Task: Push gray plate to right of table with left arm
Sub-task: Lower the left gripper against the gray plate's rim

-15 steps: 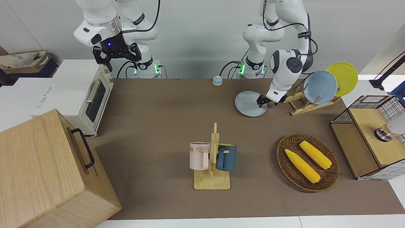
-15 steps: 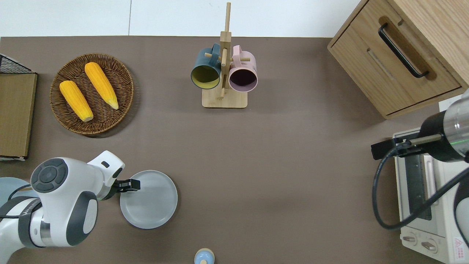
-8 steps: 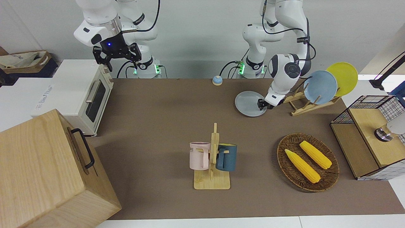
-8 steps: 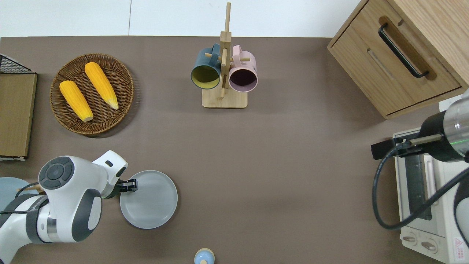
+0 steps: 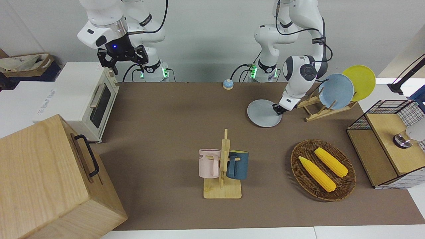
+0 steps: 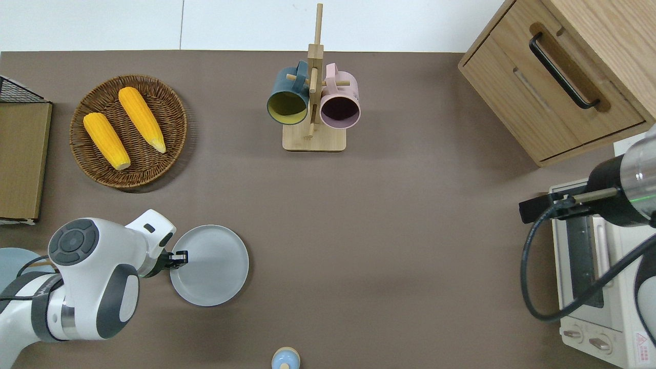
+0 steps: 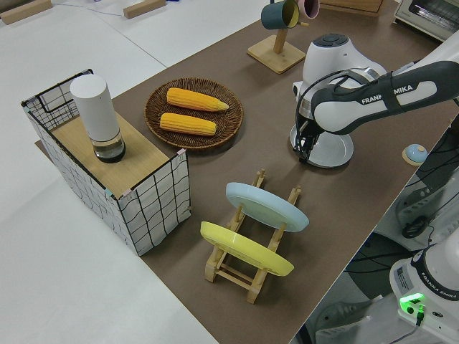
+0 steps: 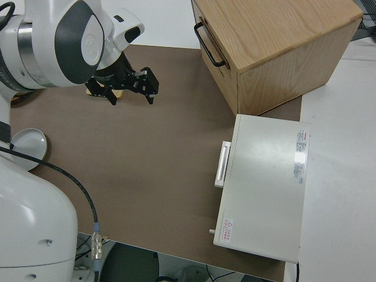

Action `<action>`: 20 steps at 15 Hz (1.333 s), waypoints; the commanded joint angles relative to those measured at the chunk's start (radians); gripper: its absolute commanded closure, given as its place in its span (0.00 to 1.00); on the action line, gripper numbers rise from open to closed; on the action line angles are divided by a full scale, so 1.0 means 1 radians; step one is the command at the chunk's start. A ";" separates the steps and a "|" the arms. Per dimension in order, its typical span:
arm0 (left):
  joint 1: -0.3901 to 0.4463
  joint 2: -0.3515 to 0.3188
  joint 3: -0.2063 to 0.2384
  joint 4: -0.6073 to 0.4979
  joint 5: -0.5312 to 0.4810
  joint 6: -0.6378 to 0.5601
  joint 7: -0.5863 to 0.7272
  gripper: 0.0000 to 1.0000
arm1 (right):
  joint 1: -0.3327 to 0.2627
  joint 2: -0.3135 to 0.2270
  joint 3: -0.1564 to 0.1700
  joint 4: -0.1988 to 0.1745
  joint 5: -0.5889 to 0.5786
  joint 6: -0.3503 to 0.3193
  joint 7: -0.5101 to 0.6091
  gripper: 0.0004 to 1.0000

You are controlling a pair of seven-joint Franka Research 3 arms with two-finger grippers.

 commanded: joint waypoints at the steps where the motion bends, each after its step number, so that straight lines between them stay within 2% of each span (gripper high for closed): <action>1: -0.002 0.013 0.006 -0.008 -0.004 0.025 0.000 1.00 | -0.020 -0.003 0.016 0.009 0.004 -0.016 0.013 0.02; 14: -0.017 0.021 0.000 0.007 -0.005 0.033 -0.032 1.00 | -0.020 -0.003 0.016 0.009 0.006 -0.016 0.013 0.02; 20: -0.154 0.077 -0.005 0.056 -0.007 0.033 -0.245 1.00 | -0.020 -0.003 0.017 0.009 0.006 -0.016 0.013 0.02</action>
